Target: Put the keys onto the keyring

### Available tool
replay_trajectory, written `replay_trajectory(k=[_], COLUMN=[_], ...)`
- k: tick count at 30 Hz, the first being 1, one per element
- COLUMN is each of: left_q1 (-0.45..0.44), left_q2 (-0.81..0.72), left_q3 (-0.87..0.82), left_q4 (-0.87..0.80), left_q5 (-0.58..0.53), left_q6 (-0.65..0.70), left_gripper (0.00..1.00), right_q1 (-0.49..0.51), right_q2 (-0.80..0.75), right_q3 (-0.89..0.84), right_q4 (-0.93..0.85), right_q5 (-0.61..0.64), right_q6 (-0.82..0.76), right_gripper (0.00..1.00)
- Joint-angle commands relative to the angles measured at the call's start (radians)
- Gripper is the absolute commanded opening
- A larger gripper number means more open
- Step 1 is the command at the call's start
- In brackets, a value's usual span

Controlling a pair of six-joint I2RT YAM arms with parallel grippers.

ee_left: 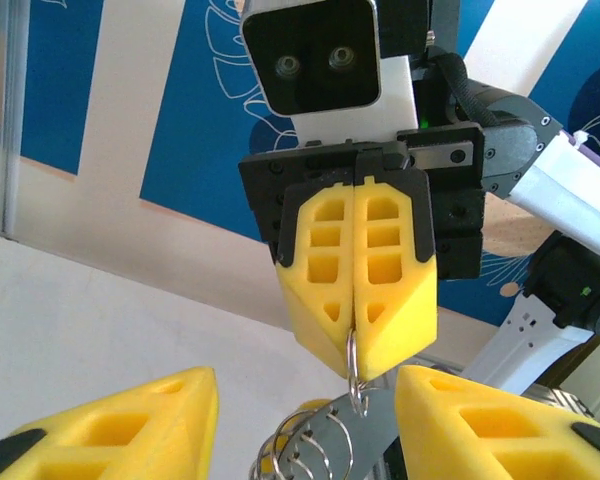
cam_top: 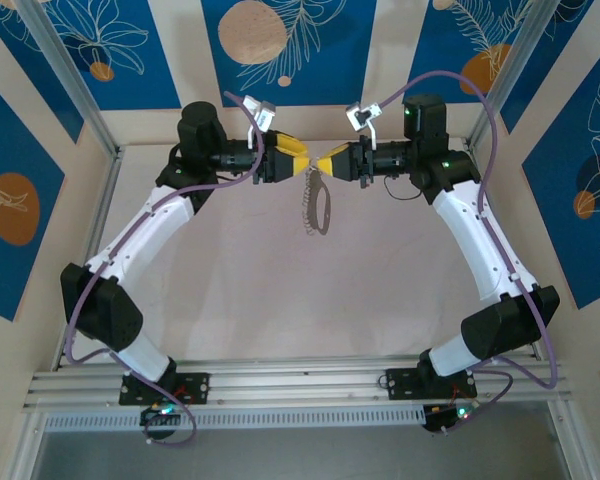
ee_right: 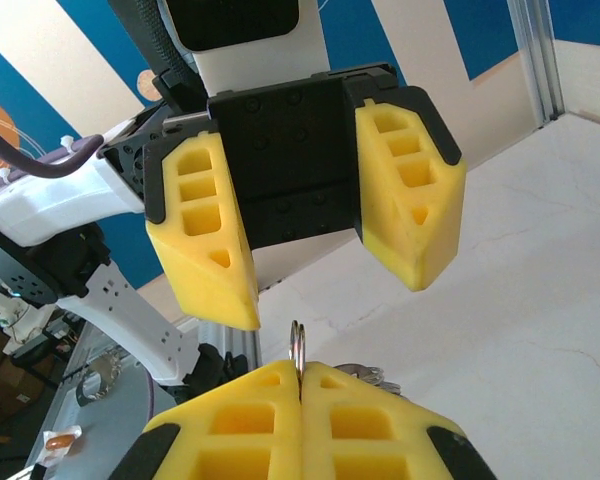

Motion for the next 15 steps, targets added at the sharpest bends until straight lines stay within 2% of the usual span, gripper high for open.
replay_trajectory(k=[1, 15], left_q1=[0.008, -0.011], left_q2=[0.005, 0.02], left_q3=[0.029, 0.016], left_q4=[0.062, 0.101], left_q5=[0.045, 0.079], left_q6=[-0.029, -0.057], left_gripper=[0.48, 0.39], right_q1=[0.01, 0.019], right_q2=[0.008, 0.014], right_q3=[0.042, 0.046], right_q4=[-0.024, -0.013], right_q5=[-0.024, 0.002], right_q6=[-0.022, -0.013], right_gripper=[0.0, 0.0])
